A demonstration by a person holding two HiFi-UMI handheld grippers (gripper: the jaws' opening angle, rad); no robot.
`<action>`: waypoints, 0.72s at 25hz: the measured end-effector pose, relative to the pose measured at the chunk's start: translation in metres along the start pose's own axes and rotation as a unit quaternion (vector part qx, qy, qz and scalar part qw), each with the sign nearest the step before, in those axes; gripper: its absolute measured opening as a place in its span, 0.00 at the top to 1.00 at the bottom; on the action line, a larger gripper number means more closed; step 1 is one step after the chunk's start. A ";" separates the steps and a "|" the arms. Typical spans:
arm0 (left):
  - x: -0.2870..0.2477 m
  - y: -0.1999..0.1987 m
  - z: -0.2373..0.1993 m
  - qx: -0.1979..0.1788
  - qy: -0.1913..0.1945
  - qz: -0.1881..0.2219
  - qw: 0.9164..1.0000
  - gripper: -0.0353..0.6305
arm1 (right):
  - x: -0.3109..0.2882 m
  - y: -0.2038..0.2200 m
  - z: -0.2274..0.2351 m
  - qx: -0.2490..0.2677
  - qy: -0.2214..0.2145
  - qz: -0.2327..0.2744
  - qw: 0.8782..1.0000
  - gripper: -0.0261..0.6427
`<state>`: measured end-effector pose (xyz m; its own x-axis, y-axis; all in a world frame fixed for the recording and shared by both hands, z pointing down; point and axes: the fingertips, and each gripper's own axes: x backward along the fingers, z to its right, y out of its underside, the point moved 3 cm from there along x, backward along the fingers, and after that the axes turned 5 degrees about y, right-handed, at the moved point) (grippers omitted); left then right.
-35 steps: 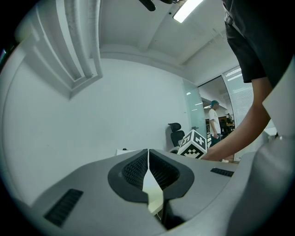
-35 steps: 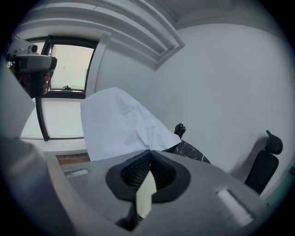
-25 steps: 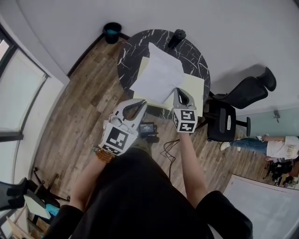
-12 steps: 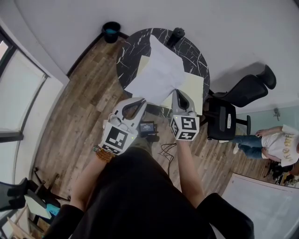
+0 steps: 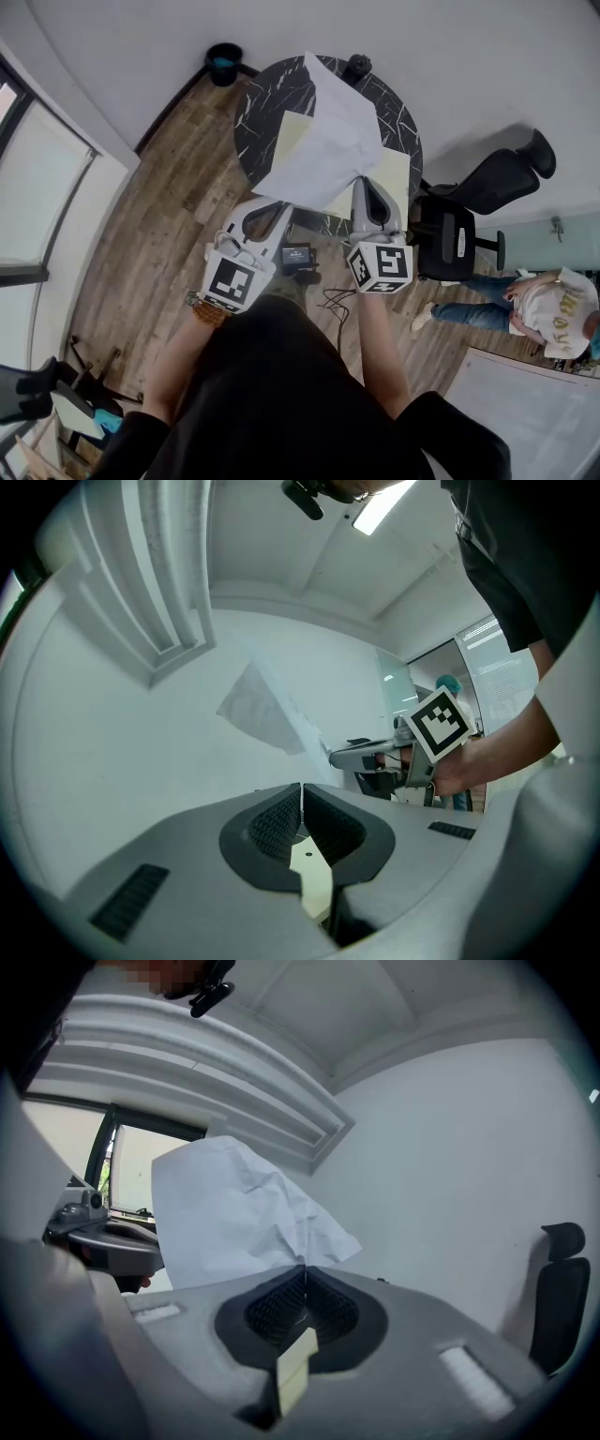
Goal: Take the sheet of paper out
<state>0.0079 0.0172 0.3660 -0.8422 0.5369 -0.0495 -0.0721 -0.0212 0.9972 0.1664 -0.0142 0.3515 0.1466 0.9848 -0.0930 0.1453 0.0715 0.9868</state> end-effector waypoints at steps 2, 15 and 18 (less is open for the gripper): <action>0.003 -0.002 -0.001 -0.002 -0.004 0.006 1.000 0.92 | 0.001 -0.007 -0.004 -0.001 0.002 0.014 1.000 0.96; 0.012 -0.009 -0.008 0.022 -0.022 0.028 0.999 0.92 | 0.008 -0.041 -0.030 -0.014 -0.011 0.058 0.998 0.96; 0.014 -0.008 -0.009 0.023 -0.022 0.028 0.999 0.92 | 0.009 -0.046 -0.032 -0.014 -0.013 0.063 0.998 0.96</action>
<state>-0.0080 0.0168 0.3565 -0.8196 0.5729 0.0088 0.0002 -0.0150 0.9999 0.1293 -0.0034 0.3095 0.1880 0.9817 0.0298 0.0966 -0.0487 0.9941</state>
